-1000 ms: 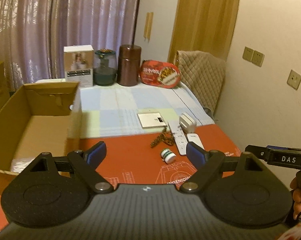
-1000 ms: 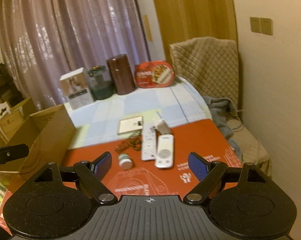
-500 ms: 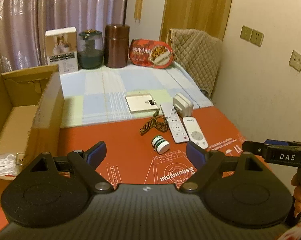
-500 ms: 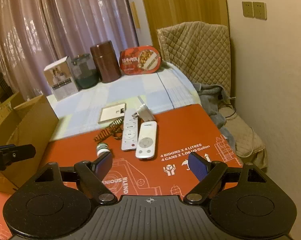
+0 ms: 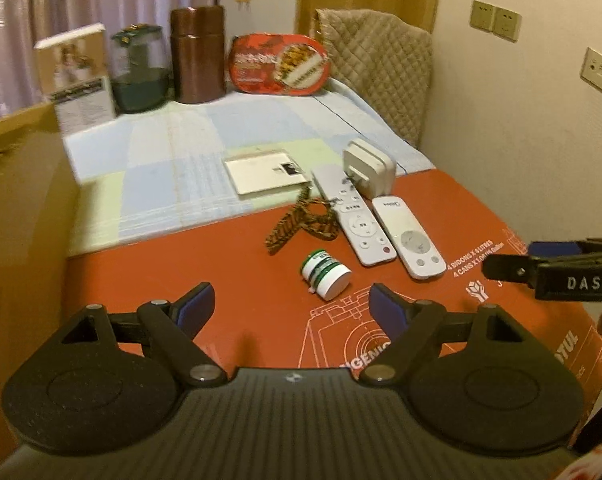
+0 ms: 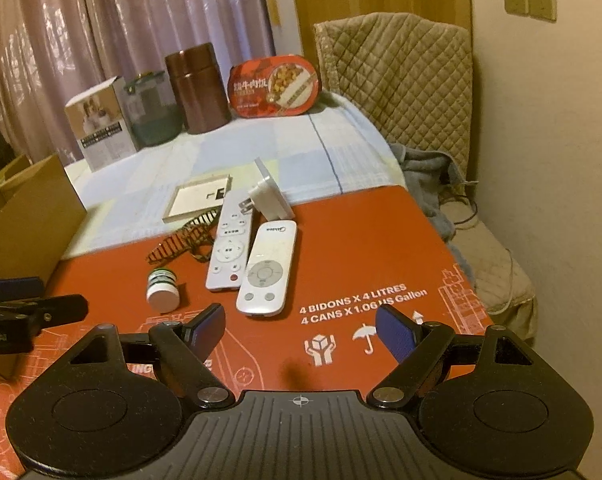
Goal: Organize rigid objects
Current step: 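Grasp the green pill bottle with the left gripper while the right gripper grasps the white remote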
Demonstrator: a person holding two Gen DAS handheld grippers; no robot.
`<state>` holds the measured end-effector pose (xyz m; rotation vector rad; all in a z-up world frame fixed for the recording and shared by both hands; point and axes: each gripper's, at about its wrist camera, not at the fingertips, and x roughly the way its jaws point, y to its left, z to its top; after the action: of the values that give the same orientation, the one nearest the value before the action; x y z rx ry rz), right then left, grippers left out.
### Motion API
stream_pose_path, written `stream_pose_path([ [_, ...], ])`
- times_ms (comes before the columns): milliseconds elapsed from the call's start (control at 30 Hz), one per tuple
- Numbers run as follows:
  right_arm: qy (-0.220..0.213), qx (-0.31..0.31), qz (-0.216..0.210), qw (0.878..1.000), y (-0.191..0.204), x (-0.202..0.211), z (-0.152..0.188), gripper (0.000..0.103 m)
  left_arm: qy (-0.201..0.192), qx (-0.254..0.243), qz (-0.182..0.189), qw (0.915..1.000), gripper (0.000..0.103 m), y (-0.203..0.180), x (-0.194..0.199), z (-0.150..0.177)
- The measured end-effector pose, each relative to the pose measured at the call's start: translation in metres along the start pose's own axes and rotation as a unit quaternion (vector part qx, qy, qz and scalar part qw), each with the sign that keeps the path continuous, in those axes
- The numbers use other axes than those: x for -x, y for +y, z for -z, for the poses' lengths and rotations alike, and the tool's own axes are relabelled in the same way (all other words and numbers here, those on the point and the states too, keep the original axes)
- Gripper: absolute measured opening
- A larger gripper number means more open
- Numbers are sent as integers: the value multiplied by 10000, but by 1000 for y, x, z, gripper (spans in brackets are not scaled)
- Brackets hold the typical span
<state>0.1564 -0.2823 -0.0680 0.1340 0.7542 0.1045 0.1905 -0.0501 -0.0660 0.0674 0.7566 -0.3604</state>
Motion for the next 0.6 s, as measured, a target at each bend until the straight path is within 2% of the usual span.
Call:
stream_pose_path([
  [133,137,-37,-20,9999,-2,-22,-4,73,61,-325,129,9994,70,-2,-29,1],
  [333,196,-79,-8,9998,-3,-38,-11,72,60,-1016,237,9945,61,-8,-62,1],
  [467,265,-87,13,9996,-3,-43,-11,72,13,-1264,388,9912,55,-11,-76,-2],
  [600,302,-53,36,9995,-2,-47,-11,72,-9,-1387,520,9890,30,-13,-84,-3],
])
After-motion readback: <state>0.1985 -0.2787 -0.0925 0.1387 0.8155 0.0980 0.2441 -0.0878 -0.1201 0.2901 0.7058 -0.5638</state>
